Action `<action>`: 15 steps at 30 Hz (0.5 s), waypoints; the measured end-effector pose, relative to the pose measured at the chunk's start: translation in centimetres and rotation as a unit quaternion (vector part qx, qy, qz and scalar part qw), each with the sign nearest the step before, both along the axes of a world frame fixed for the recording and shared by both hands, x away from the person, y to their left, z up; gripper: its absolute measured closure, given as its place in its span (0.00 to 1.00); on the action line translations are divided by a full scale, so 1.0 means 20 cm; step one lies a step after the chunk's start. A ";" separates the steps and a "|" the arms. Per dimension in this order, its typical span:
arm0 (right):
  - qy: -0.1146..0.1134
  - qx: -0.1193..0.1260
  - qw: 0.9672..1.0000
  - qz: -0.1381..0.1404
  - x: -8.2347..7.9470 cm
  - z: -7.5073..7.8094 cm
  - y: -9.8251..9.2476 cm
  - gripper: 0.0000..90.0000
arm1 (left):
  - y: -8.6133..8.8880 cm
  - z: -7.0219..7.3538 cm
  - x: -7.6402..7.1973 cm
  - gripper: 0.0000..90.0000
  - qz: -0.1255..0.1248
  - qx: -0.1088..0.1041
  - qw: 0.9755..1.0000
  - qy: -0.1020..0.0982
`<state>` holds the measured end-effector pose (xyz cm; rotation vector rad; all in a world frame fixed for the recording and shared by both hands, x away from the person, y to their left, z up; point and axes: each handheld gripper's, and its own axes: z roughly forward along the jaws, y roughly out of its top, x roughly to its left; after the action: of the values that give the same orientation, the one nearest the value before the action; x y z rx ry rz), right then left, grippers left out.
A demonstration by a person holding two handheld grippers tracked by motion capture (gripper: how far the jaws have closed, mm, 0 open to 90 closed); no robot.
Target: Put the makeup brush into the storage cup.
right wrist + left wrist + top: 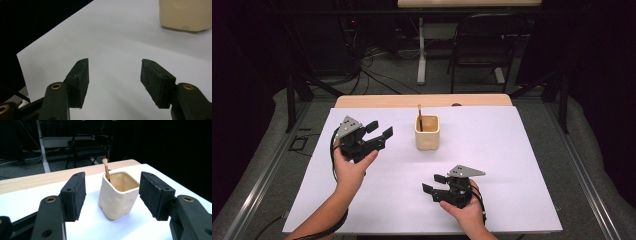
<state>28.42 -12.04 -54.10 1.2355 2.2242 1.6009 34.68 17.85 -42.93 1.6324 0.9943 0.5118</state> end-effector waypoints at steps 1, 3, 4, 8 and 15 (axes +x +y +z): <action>0.000 -0.001 1.000 0.000 0.00 0.00 0.00 0.44 | 0.01 -0.01 0.00 0.43 0.000 -0.004 1.000 -0.001; 0.002 0.001 1.000 -0.001 0.00 0.00 0.00 0.44 | 0.02 -0.01 -0.02 0.43 0.000 -0.007 1.000 -0.001; 0.001 0.000 1.000 0.000 0.00 0.00 0.00 0.44 | 0.02 -0.02 -0.02 0.43 0.002 -0.013 1.000 -0.002; 0.001 0.002 1.000 0.001 0.00 0.00 0.00 0.44 | 0.03 -0.04 -0.04 0.43 0.000 -0.010 1.000 0.000; 0.003 -0.002 1.000 0.002 0.00 0.00 0.00 0.44 | 0.05 -0.08 -0.08 0.43 0.004 -0.009 1.000 0.004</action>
<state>28.35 -12.01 -54.07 1.2376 2.2336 1.5944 33.18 18.94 -44.62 1.6174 1.0090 0.4996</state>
